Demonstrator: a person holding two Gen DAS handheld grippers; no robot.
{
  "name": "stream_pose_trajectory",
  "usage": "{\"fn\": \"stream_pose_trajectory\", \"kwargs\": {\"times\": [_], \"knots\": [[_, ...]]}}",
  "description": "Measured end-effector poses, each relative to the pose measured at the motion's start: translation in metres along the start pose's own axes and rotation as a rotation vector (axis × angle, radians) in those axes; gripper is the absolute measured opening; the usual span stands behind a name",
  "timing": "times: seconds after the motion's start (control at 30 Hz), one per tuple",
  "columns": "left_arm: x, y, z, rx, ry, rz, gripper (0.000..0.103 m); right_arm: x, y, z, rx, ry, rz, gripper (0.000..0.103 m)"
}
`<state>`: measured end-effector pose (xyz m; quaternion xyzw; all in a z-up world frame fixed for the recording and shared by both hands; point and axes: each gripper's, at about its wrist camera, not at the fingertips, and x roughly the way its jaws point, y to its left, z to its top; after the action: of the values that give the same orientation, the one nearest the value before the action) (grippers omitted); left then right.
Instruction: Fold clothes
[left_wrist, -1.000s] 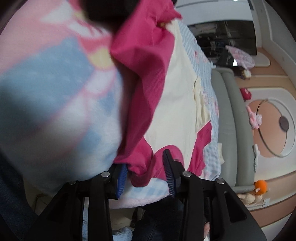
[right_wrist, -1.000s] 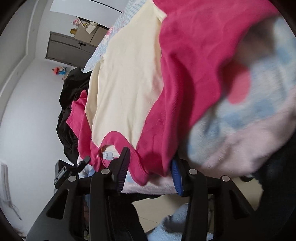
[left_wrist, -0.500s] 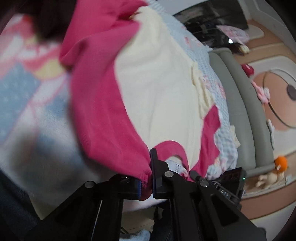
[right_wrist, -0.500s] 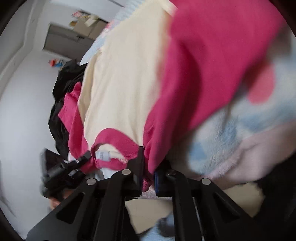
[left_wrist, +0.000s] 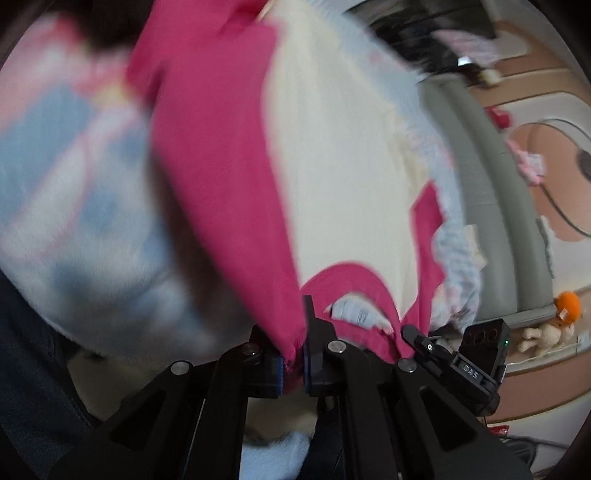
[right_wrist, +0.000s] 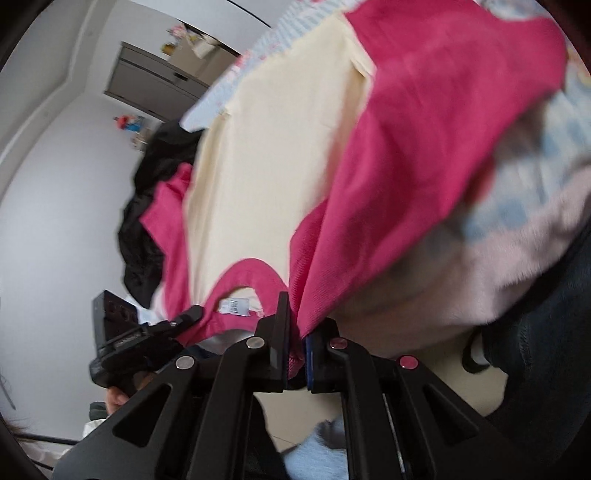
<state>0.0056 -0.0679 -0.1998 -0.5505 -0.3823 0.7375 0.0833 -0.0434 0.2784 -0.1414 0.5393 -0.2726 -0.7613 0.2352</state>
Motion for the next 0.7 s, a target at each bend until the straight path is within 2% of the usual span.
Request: {"fn": "stream_pose_trajectory", "kwargs": {"times": [0.07, 0.1, 0.17, 0.3, 0.4, 0.43, 0.5, 0.6, 0.7], "knots": [[0.007, 0.010, -0.003, -0.047, 0.088, 0.064, 0.016, 0.002, -0.017, -0.004, 0.064, 0.050, -0.062, 0.010], [0.001, 0.009, -0.005, -0.035, 0.092, 0.076, 0.017, 0.004, -0.025, -0.007, 0.095, 0.074, -0.093, 0.011], [-0.017, 0.003, -0.008, 0.017, 0.052, 0.096, 0.024, 0.006, -0.041, -0.011, 0.159, 0.124, -0.155, 0.011], [-0.065, -0.025, -0.011, 0.189, -0.119, 0.064, 0.026, -0.045, -0.026, -0.002, 0.069, -0.068, -0.223, 0.012], [-0.082, -0.056, -0.009, 0.324, -0.188, -0.013, 0.029, -0.061, -0.001, 0.009, -0.045, -0.138, -0.237, 0.014], [-0.080, -0.065, -0.005, 0.353, -0.196, -0.028, 0.035, -0.061, 0.007, 0.012, -0.080, -0.149, -0.230, 0.016], [-0.072, -0.080, 0.002, 0.394, -0.199, -0.048, 0.035, -0.045, 0.029, 0.023, -0.150, -0.133, -0.201, 0.028], [-0.035, -0.095, 0.020, 0.400, -0.150, -0.024, 0.033, -0.023, 0.039, 0.036, -0.222, -0.091, -0.178, 0.028], [0.000, -0.111, 0.022, 0.439, -0.136, 0.031, 0.033, 0.006, 0.051, 0.040, -0.268, -0.073, -0.165, 0.028]]}}
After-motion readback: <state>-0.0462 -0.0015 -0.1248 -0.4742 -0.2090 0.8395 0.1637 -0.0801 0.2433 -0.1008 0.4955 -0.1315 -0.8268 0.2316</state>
